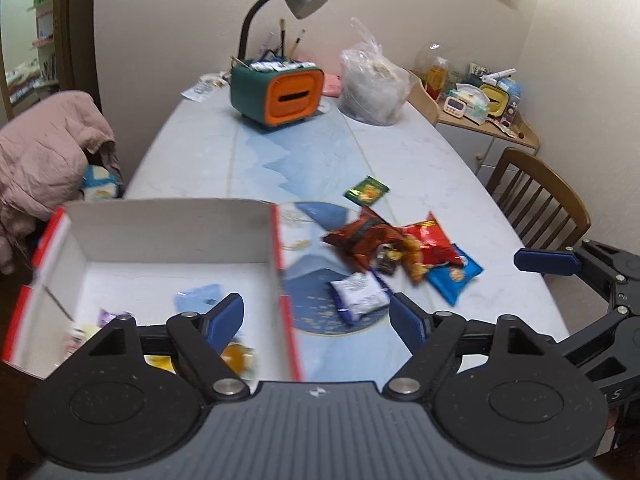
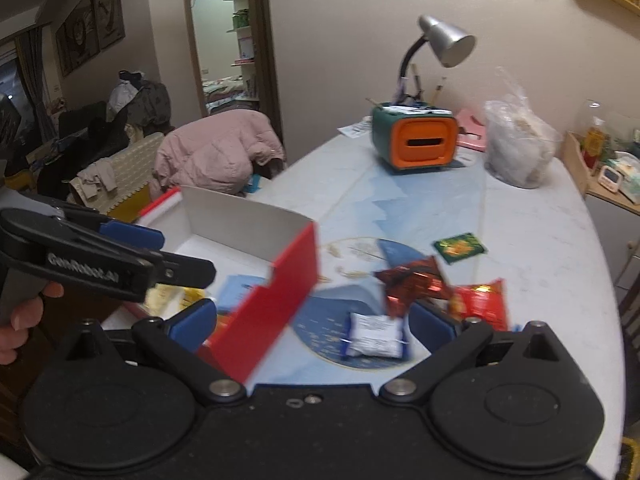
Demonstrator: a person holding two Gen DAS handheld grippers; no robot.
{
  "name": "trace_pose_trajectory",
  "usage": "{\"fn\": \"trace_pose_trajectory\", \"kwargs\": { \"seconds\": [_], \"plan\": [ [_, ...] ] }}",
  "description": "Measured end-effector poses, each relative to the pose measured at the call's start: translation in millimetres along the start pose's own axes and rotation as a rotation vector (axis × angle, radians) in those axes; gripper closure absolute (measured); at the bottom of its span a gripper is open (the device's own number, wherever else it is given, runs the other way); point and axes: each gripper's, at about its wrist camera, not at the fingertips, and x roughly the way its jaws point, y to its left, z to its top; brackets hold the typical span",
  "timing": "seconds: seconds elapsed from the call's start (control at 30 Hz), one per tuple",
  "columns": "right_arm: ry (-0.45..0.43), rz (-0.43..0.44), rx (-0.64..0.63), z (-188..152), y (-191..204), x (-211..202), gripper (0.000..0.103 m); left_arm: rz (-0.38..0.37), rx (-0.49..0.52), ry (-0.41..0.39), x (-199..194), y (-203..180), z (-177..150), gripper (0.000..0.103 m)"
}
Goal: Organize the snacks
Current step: 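Move both open tools back over the snack pile on the table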
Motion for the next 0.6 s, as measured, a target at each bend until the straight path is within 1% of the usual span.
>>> {"fn": "trace_pose_trajectory", "kwargs": {
  "seconds": [0.17,0.37,0.47,0.6],
  "plan": [
    [0.03,-0.048,-0.009,-17,-47,-8,0.0,0.021,-0.018,0.033,26,-36,2,0.023],
    [0.068,-0.079,0.034,-38,-105,-4,0.0,0.061,-0.017,0.071,62,-71,4,0.023],
    [0.085,-0.092,0.04,-47,-128,0,0.0,0.076,-0.017,0.105,84,-82,5,0.023],
    [0.115,-0.104,0.061,-57,-156,12,0.0,0.109,-0.048,0.167,114,-88,6,0.023]
  ]
}}
